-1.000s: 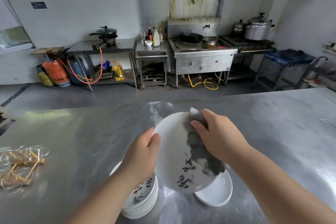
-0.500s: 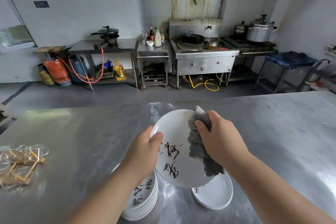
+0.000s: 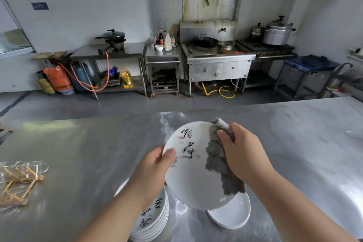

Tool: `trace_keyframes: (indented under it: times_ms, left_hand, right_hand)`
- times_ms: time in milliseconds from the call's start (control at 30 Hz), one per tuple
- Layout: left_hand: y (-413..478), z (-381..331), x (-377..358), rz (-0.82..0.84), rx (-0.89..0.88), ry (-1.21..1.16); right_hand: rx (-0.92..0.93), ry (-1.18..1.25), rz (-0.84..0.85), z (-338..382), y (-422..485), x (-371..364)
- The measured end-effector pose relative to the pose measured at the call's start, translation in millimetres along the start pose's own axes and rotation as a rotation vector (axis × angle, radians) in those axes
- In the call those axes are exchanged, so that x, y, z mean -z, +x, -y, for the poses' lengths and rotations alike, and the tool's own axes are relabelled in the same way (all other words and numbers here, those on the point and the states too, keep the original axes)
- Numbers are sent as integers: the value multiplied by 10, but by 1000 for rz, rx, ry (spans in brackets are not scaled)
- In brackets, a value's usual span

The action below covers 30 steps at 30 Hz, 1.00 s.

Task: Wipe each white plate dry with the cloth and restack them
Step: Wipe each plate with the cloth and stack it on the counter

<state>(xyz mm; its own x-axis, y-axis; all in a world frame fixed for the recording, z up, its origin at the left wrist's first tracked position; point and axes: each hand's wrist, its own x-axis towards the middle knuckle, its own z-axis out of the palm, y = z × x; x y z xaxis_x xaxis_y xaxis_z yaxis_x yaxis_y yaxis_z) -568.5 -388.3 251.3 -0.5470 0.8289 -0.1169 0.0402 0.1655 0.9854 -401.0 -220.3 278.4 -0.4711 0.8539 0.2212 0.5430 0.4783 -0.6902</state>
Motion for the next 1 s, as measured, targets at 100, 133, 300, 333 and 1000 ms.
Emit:
trace_keyframes:
  times_ms: [100,133,300,333,1000]
  left_hand:
    - [-17,12,-52,-55,-107,195]
    - [3,-42,-51,-21,-148,254]
    - [94,-298,-52,162,-219,353]
    - [94,-288,-26,137,-220,335]
    - [62,-301,-2,-366,95,-449]
  right_hand:
    - [67,-114,27,59,-10,15]
    - [177,-165,23,119,-33,15]
    - [517,-278,113,329,-85,4]
    - [451,-241,93,289,-69,6]
    - [442,-38,-187,-22,-446,-178]
